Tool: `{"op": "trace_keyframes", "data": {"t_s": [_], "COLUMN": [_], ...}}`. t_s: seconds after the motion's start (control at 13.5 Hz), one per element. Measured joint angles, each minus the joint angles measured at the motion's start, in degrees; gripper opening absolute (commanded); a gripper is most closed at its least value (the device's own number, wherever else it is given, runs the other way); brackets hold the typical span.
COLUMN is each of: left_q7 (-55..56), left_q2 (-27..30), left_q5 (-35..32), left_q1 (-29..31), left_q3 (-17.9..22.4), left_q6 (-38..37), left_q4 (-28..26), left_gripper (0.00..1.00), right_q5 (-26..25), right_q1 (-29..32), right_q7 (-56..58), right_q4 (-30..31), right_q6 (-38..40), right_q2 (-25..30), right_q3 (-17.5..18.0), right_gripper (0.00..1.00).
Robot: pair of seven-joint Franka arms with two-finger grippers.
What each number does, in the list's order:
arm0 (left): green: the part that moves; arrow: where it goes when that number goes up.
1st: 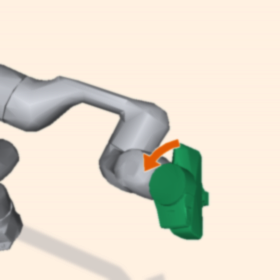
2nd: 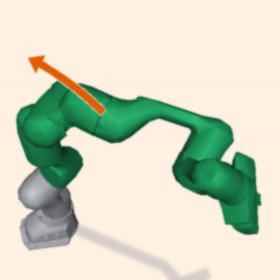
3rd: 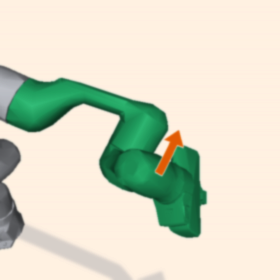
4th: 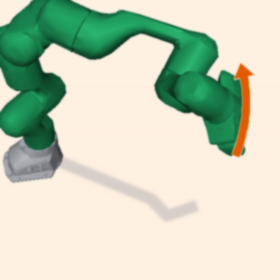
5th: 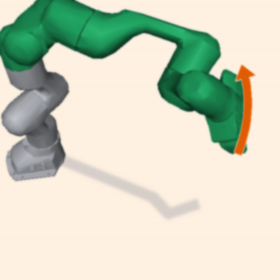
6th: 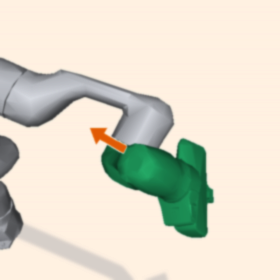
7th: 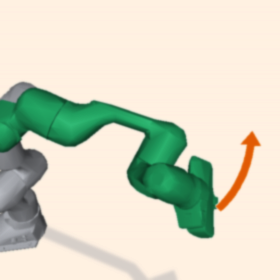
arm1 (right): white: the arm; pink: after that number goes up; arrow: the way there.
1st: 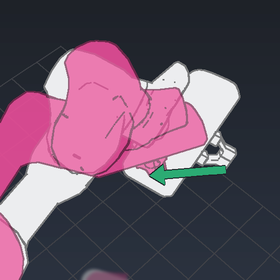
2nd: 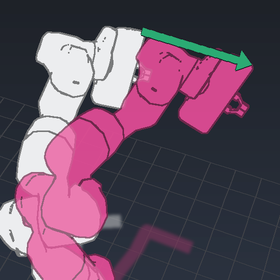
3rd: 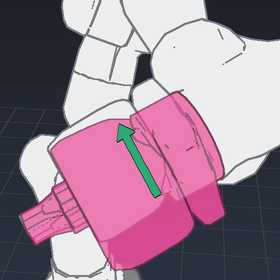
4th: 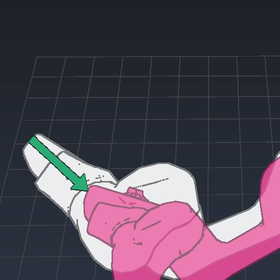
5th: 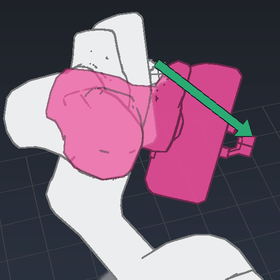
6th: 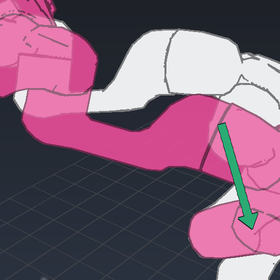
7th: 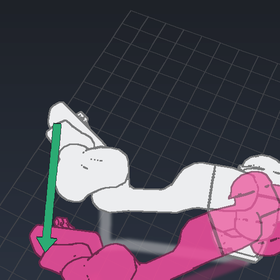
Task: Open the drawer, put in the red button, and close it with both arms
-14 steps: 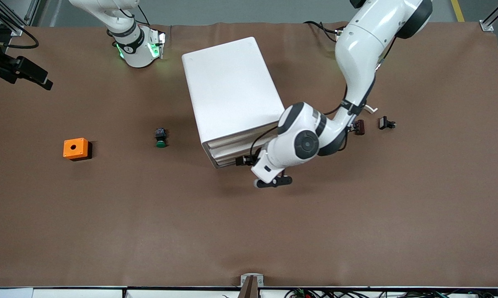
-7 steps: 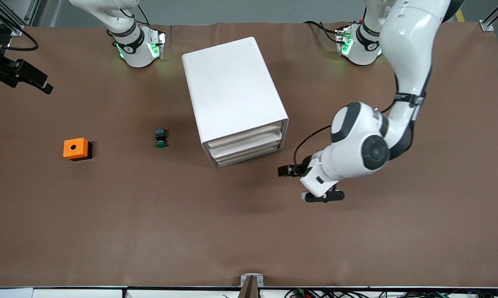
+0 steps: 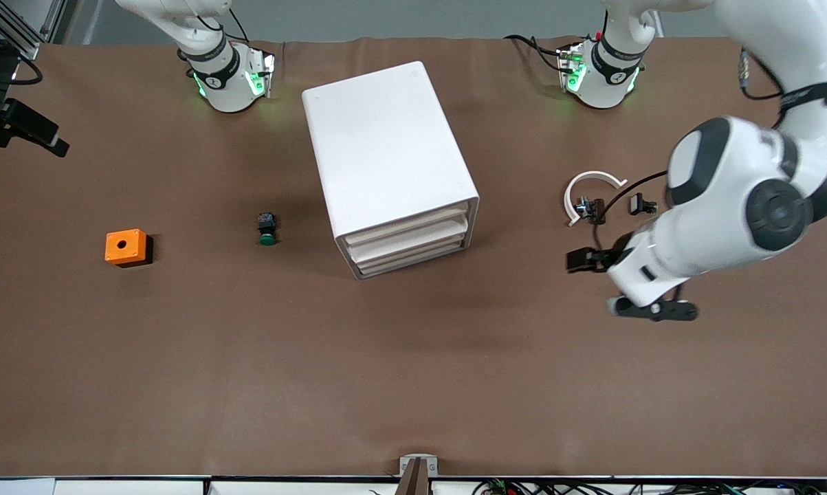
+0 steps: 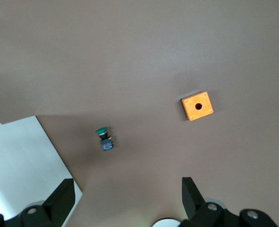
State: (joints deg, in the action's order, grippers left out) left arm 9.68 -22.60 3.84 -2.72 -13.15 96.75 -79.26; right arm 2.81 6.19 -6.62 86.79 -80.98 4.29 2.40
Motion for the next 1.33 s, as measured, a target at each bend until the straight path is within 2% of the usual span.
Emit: {"op": "trace_keyframes", "data": {"t_s": [0.3, 0.59, 0.89, 1.33], "left_q7": [-4.2, -5.2, -5.2, -5.2], "left_q2": [12.5, 21.1, 25.8, 26.1], "left_q5": [-0.1, -0.5, -1.5, -1.5], "left_q1": [7.3, 11.2, 12.0, 12.3], "left_q3": [0.0, 0.1, 0.1, 0.4], "left_q6": [-3.8, -6.8, -7.7, -8.0], "left_q4": [-7.7, -9.7, -9.2, -8.3], "left_gripper": [1.00, 1.00, 1.00, 1.00], "right_q5": [0.1, 0.1, 0.1, 0.1], "right_q1": [1.7, 1.7, 1.7, 1.7], "right_q7": [3.4, 3.4, 3.4, 3.4], "right_q4": [0.1, 0.2, 0.2, 0.2], "right_q6": [-0.1, -0.3, -0.4, -0.4], "right_q2": [0.0, 0.0, 0.0, 0.0], "right_q3": [0.1, 0.4, 0.5, 0.3], "right_gripper": [1.00, 1.00, 1.00, 1.00]}}
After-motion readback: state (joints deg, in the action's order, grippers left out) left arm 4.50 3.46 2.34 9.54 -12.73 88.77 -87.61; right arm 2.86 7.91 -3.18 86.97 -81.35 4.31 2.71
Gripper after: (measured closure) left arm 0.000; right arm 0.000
